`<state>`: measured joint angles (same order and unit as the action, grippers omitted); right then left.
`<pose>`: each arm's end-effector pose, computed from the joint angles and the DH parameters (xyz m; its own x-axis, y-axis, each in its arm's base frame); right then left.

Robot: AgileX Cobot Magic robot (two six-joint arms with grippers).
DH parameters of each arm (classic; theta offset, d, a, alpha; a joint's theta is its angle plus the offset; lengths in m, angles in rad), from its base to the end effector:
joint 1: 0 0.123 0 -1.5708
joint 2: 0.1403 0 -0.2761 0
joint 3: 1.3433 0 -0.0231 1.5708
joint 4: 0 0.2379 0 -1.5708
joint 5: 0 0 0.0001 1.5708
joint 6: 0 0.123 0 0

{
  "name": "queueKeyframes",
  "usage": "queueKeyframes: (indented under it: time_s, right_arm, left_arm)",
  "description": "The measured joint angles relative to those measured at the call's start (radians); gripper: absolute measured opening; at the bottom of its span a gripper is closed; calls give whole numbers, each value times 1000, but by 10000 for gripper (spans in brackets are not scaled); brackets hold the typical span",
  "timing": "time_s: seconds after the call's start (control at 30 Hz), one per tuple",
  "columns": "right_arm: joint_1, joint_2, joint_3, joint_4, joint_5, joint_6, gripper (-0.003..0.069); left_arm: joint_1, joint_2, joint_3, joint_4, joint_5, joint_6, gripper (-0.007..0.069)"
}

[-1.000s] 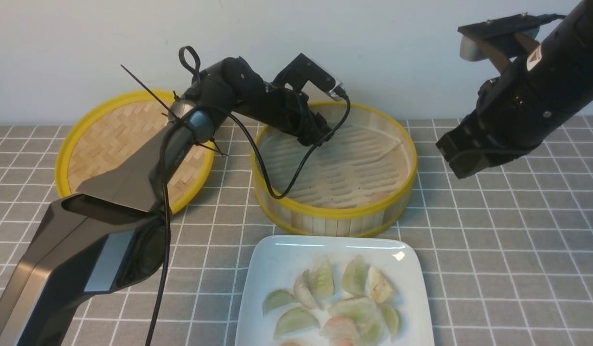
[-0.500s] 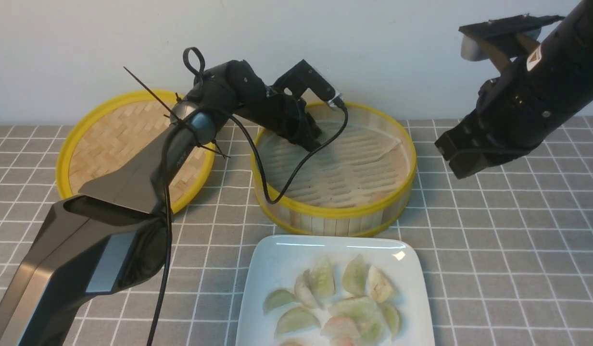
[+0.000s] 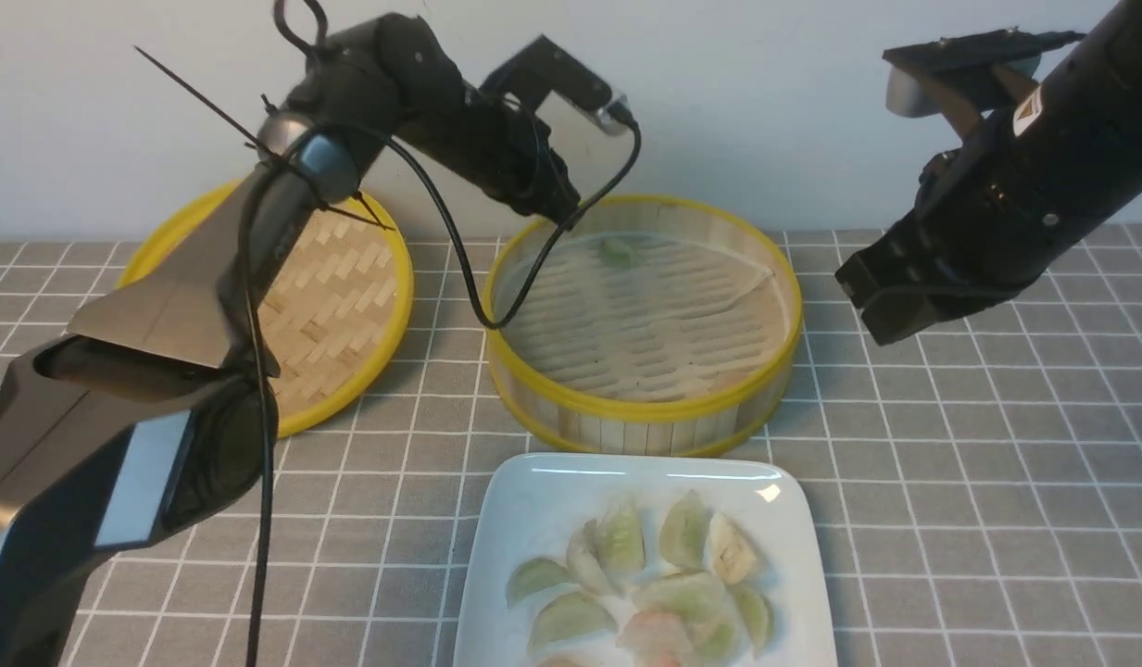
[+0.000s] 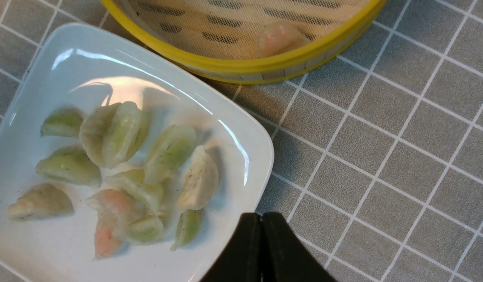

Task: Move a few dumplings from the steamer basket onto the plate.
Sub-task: Use the right arm to grab a dumpling from inside the steamer

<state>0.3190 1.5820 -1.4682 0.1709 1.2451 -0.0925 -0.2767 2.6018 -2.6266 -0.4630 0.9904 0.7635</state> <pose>0.2941 0.1180 0.2968 -0.8922 -0.3335 -0.3045 -0.3888 0.9102 0.1425 0.5314 -0.1987 0.1960 -0.3855 0.5687 -0.7266 0.7738 0.6282 0.0811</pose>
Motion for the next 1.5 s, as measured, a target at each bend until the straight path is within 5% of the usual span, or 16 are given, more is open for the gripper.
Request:
queueKeyframes:
  time_s: [0.2,0.63,0.83,1.5]
  right_arm:
    - [0,0,0,12,0,0,-14]
    - [0,0,0,40,0,24,-14]
    - [0,0,0,42,0,44,-14]
    - [0,0,0,49,0,55,-14]
  left_arm:
    - [-12,49,0,-40,-102,102,34]
    - [-18,114,5,-121,-133,592,405]
    - [-22,114,5,-214,-163,656,416]
    - [-22,166,2,-246,-162,642,376]
